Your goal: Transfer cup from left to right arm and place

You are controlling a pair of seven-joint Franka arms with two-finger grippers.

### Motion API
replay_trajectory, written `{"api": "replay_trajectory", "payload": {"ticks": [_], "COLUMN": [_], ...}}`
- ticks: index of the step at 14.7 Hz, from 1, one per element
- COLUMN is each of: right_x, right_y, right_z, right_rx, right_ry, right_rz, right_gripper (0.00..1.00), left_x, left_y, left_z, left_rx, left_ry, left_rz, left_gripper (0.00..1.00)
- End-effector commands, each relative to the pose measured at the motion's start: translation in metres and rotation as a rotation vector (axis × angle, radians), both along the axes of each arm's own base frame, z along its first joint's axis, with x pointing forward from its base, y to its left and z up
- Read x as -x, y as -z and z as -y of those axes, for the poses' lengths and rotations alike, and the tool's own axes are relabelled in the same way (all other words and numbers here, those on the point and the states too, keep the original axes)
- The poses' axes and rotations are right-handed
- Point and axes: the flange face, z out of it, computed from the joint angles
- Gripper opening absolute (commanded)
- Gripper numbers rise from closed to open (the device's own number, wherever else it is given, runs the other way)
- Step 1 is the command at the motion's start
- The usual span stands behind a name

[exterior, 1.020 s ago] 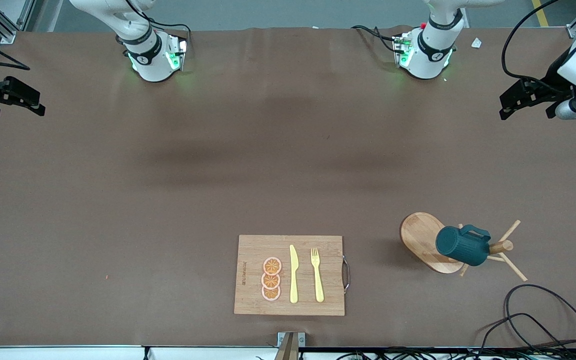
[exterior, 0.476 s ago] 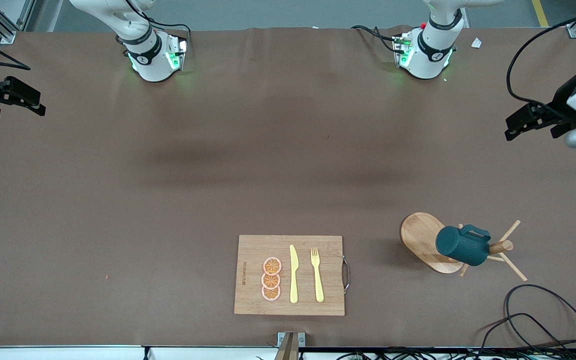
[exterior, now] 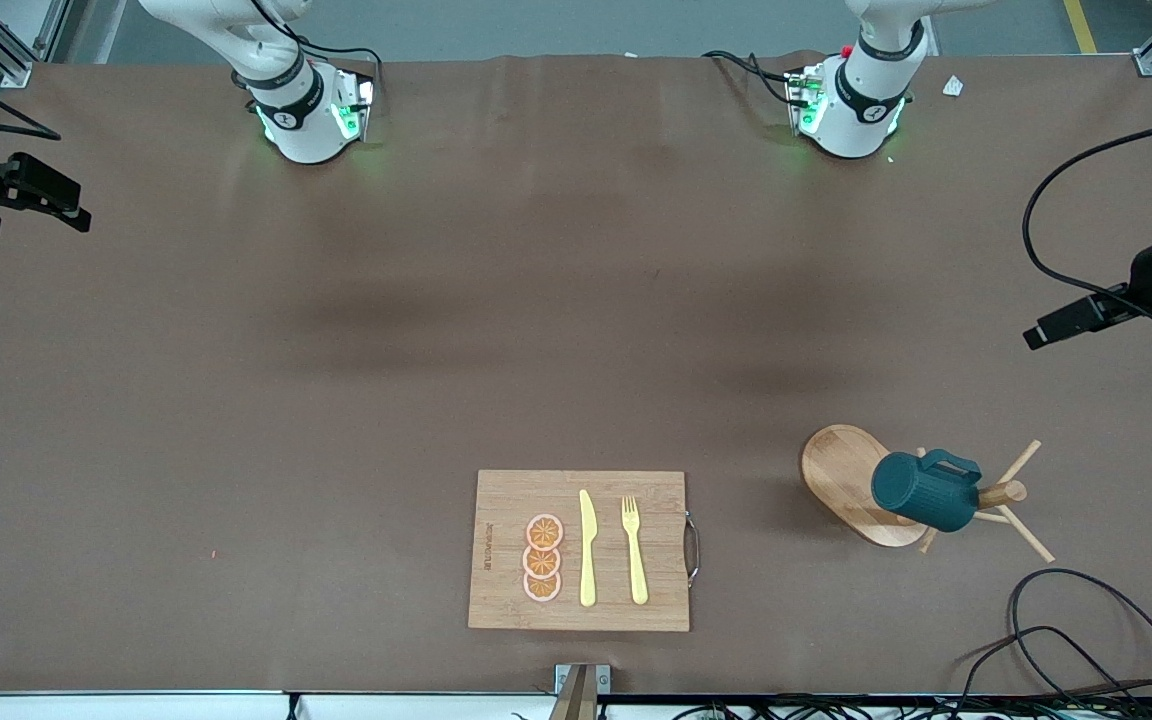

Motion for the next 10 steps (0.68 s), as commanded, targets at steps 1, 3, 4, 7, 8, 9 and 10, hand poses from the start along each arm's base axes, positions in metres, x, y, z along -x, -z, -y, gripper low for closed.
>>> {"api": "replay_trajectory", "payload": {"ticks": [1,3,4,7,8,9,10], "right_x": [0.006,0.006,0.006,0.007,0.007,0.006,0.006], "right_y": [-0.005,-0.005,-0.005,-0.009,-0.008,-0.008,-0.008], "right_z": [0.000,0.000,0.000,0.000,0.000,0.000,0.000], "right_rx": [0.001,0.001,0.001,0.002,0.002,0.002,0.002], "right_ry": [0.000,0.000,0.000,0.000,0.000,0.000,0.000], "right_rz": [0.011,0.010,0.011,0.017,0.016,0.014,0.014], "right_gripper": [1.00,1.00,1.00,1.00,1.00,1.00,1.00], "left_x": [0.005,0.000,-0.004,-0.020,-0.024,-0.029,-0.032], "left_y": [0.015,0.026,0.034,0.056,0.062,0.067,0.069], "left_z": [-0.019,-0.019,-0.015,0.011,0.019,0.025,0.030], "left_rx": [0.023,0.035,0.038,0.059,0.070,0.081,0.097], "left_ry": [-0.157,-0.300,-0.382,-0.623,-0.691,-0.760,-0.829], "left_rz": [0.003,-0.010,-0.022,-0.054,-0.059,-0.059,-0.059], "left_gripper": [1.00,1.00,1.00,1.00,1.00,1.00,1.00]}}
